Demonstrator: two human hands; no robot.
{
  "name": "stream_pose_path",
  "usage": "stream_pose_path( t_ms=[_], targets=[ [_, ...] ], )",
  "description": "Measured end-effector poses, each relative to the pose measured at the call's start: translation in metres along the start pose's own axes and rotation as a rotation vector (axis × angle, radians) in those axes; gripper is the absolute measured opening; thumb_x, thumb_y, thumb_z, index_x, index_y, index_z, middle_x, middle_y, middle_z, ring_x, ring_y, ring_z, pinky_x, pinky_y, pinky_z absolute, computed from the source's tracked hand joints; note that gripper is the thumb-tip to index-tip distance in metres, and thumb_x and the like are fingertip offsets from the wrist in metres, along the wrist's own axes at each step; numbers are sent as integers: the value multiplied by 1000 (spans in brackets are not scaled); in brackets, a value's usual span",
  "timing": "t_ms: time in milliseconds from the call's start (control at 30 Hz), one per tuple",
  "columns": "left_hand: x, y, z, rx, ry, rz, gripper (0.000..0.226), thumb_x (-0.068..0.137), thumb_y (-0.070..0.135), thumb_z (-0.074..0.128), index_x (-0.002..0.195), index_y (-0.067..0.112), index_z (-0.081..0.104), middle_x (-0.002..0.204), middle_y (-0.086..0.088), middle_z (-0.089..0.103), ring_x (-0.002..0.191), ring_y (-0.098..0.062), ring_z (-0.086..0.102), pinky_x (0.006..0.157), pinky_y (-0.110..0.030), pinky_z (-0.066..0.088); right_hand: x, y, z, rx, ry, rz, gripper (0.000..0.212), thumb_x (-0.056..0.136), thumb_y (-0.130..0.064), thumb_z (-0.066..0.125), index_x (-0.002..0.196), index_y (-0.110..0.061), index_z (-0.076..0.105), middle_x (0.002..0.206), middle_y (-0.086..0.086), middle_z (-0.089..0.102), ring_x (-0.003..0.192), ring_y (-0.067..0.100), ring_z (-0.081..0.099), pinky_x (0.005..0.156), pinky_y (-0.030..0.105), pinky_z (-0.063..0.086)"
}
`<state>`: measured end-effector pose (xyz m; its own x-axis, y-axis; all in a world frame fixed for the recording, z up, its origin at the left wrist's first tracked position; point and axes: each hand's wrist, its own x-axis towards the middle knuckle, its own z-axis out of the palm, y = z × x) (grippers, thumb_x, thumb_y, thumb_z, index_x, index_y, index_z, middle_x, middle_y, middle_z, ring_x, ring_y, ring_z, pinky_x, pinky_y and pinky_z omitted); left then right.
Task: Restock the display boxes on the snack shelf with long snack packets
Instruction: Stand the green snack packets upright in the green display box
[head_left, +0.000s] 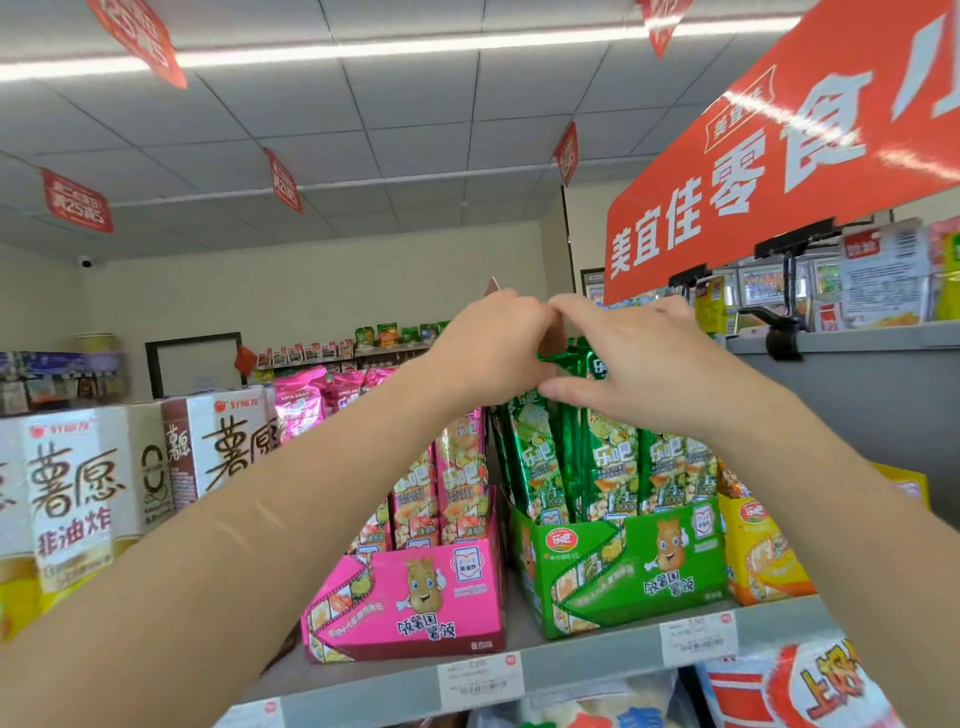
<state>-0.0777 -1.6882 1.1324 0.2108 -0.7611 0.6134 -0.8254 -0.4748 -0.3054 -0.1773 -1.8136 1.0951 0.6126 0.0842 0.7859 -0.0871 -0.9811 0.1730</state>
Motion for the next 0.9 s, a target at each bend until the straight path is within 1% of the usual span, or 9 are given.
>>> stream_pose_path(
  t_ms=[100,233,333,400,467,533,633,767,900],
  targets=[
    [-2,-11,0,43,-63,6,29,84,42,72,106,22,75,95,4,72,82,-16,62,69,-28,45,0,-1,-1,-65,-6,-9,41,89,-59,49,123,-37,55,105,-9,66,106,19,57,92,44,31],
    [-2,-22,-2,-9,-93,-60,19,85,41,71,84,23,78,70,8,68,59,0,54,57,-22,40,-3,5,-10,-10,-40,-10,38,88,-59,48,108,-35,69,109,-6,59,118,17,46,95,44,34],
    [2,-25,-5,-65,-122,-101,11,82,34,75,76,25,73,66,14,63,61,-1,56,57,-20,39,-2,10,-18,64,-208,12,45,89,-64,37,114,-36,62,114,-7,59,111,15,50,93,40,41],
    [7,-22,-6,-125,-137,-130,8,81,29,76,84,24,70,73,15,63,72,-9,62,65,-22,43,0,12,-20,89,-291,29,44,93,-60,31,119,-36,57,96,-8,62,89,14,49,80,34,41],
    [13,-17,-5,-140,-163,-164,19,84,32,72,99,20,72,86,8,67,85,-15,64,74,-24,46,2,16,-20,106,-323,24,38,96,-55,33,124,-38,52,95,-8,63,82,12,49,76,32,39],
    [20,-12,-2,-96,-174,-192,22,85,35,70,100,20,76,89,1,72,86,-19,66,73,-27,48,4,21,-22,137,-371,23,37,95,-54,42,129,-40,48,109,-8,62,88,10,51,78,31,39],
    [27,-4,3,14,-115,-249,17,80,31,74,91,19,75,85,-3,72,81,-25,68,72,-34,56,6,28,-26,192,-395,23,53,89,-59,52,137,-36,46,140,-8,52,119,11,49,96,30,40],
    [29,-4,9,68,-104,-314,26,78,37,74,91,16,69,87,-5,69,83,-30,65,75,-37,55,4,30,-24,210,-370,23,65,87,-62,53,141,-26,49,144,-6,50,130,13,45,106,31,37],
    [32,-4,6,34,-178,-340,24,79,38,75,94,19,72,89,-3,71,86,-28,66,79,-39,57,-1,24,-25,216,-364,6,72,84,-70,41,138,-23,52,140,-4,54,128,15,47,106,32,38]
  ],
)
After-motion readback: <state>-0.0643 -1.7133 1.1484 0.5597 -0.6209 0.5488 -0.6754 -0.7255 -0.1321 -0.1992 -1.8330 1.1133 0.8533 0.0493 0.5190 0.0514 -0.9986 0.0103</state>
